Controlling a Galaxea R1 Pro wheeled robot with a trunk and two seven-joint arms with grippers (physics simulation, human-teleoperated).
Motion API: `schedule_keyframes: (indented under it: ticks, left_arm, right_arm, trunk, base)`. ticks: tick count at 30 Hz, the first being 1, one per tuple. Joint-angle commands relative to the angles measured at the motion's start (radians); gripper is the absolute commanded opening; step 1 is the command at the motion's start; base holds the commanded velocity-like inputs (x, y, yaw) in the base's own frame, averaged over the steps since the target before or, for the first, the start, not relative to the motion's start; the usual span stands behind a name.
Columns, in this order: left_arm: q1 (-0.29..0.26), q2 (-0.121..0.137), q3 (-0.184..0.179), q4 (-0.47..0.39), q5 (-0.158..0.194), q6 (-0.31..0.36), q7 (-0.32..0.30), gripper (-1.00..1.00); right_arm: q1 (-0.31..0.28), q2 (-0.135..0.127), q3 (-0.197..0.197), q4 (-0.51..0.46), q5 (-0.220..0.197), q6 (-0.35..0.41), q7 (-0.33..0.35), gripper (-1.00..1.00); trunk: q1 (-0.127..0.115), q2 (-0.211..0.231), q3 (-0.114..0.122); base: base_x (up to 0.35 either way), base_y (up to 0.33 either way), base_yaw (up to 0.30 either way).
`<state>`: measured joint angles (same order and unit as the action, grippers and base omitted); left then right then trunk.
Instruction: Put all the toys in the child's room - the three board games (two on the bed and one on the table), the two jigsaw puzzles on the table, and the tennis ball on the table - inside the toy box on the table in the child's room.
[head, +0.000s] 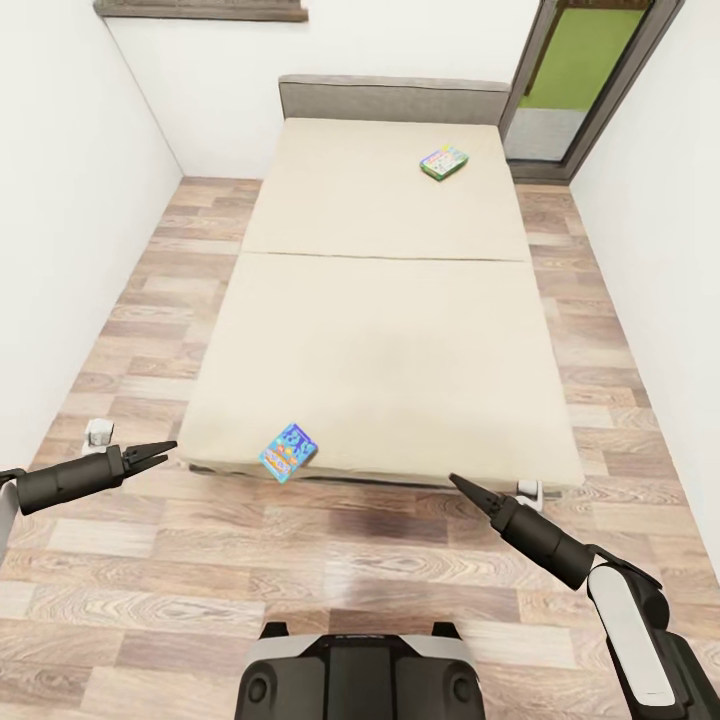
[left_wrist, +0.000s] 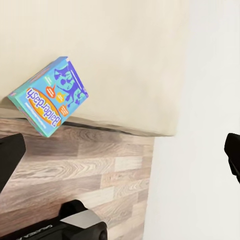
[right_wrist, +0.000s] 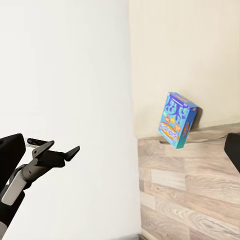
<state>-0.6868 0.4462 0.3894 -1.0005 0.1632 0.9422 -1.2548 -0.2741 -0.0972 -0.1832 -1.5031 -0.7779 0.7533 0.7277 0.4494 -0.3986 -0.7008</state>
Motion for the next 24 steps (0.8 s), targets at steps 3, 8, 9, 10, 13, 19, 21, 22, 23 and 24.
schedule_keyframes:
  ticks: [3,8,9,10,13,19,21,22,23,24]
  left_arm:
    - [0.0,0.0,0.0,0.0,0.002,0.007,-0.002,1.0]
    - [0.0,0.0,0.001,0.0,0.002,0.007,-0.001,1.0]
    - [0.0,0.0,0.001,0.0,0.002,0.007,-0.001,1.0]
    - [0.0,0.0,0.001,0.0,0.002,0.007,-0.001,1.0]
    - [0.0,0.0,0.002,0.0,0.002,0.007,-0.001,1.0]
    - [0.0,-0.001,0.001,0.0,0.001,0.007,-0.001,1.0]
    - [0.0,-0.001,0.0,0.0,0.001,0.007,-0.001,1.0]
    - [0.0,-0.001,0.0,0.0,0.001,0.007,-0.001,1.0]
    - [0.0,-0.001,0.0,0.0,0.001,0.007,-0.001,1.0]
    - [0.0,-0.001,0.0,0.0,0.001,0.007,-0.001,1.0]
  right_arm:
    - [0.0,0.0,-0.001,0.0,-0.003,0.006,0.001,1.0]
    - [0.0,-0.001,-0.002,0.0,-0.004,0.006,0.002,1.0]
    - [0.0,-0.001,-0.002,0.0,-0.004,0.006,0.002,1.0]
    - [0.0,-0.001,-0.002,0.0,-0.004,0.006,0.001,1.0]
    - [0.0,-0.001,-0.003,0.0,-0.004,0.006,0.002,1.0]
    - [0.0,-0.001,-0.003,0.0,-0.004,0.006,0.004,1.0]
    - [0.0,-0.001,-0.003,0.0,-0.004,0.006,0.004,1.0]
    - [0.0,0.0,-0.003,0.0,-0.004,0.006,0.004,1.0]
    - [0.0,0.0,-0.002,0.0,-0.004,0.006,0.003,1.0]
    - [0.0,0.0,-0.002,0.0,-0.004,0.006,0.003,1.0]
  trunk:
    - [0.001,-0.001,0.004]
    - [0.001,-0.001,0.012]
    - [0.001,-0.001,0.014]
    - [0.001,-0.001,0.015]
    - [0.001,-0.001,0.02]
    - [0.001,-0.001,0.03]
    - [0.001,-0.001,0.034]
    - [0.001,-0.001,0.035]
    - [0.001,-0.001,0.037]
    - [0.001,-0.001,0.038]
  base:
    - [0.0,0.0,0.0]
    - [0.0,0.0,0.0]
    - [0.0,0.0,0.0]
    - [0.0,0.0,0.0]
    - [0.0,0.0,0.0]
    - [0.0,0.0,0.0]
    - [0.0,0.0,0.0]
    - [0.0,0.0,0.0]
    - [0.0,0.0,0.0]
    - [0.0,0.0,0.0]
